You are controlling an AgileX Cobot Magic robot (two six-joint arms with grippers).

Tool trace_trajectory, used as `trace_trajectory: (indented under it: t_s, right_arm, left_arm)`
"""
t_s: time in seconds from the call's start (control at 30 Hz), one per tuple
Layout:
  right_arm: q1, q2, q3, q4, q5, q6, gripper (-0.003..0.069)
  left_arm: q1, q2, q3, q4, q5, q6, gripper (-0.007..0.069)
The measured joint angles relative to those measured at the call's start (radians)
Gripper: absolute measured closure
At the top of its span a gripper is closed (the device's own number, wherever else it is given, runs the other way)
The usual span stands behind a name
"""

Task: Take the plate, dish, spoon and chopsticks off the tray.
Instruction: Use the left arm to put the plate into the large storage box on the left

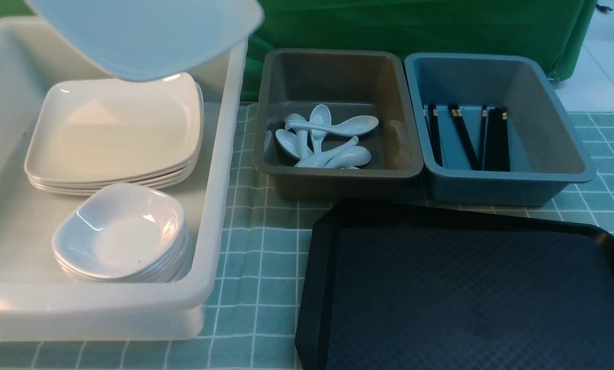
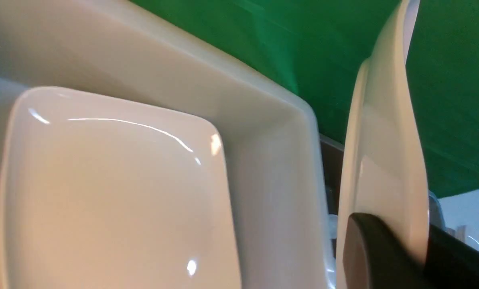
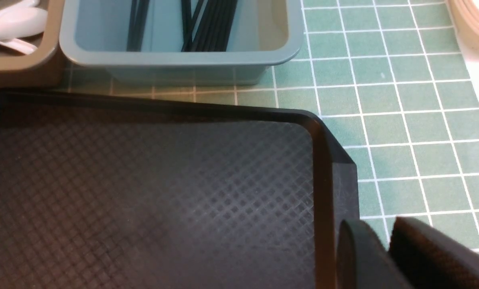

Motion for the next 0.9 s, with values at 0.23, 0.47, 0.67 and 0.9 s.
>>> trace_trajectory:
  t_s: [0.23, 0.47, 0.67, 0.9]
  right_arm:
    - [0.000, 0.000, 0.000, 0.000, 0.000, 0.000, 0.0497]
    - [0.000, 0.000, 0.000, 0.000, 0.000, 0.000, 0.0494]
    - [0.000, 0.000, 0.000, 0.000, -0.005, 0.000, 0.0491]
    - [0.000, 0.000, 0.000, 0.000, -0.024, 0.001, 0.0485]
  left_arm:
    - [0.015, 0.000, 0.020, 0.197, 0.007, -0.068, 0.0596]
    - [0.016, 0.000, 0.112, 0.208, -0.050, -0.122, 0.0596]
    - [0.013, 0.000, 0.232, 0.240, -0.148, -0.177, 0.0596]
    - [-0.076, 0.000, 0.364, 0.297, -0.374, -0.303, 0.0596]
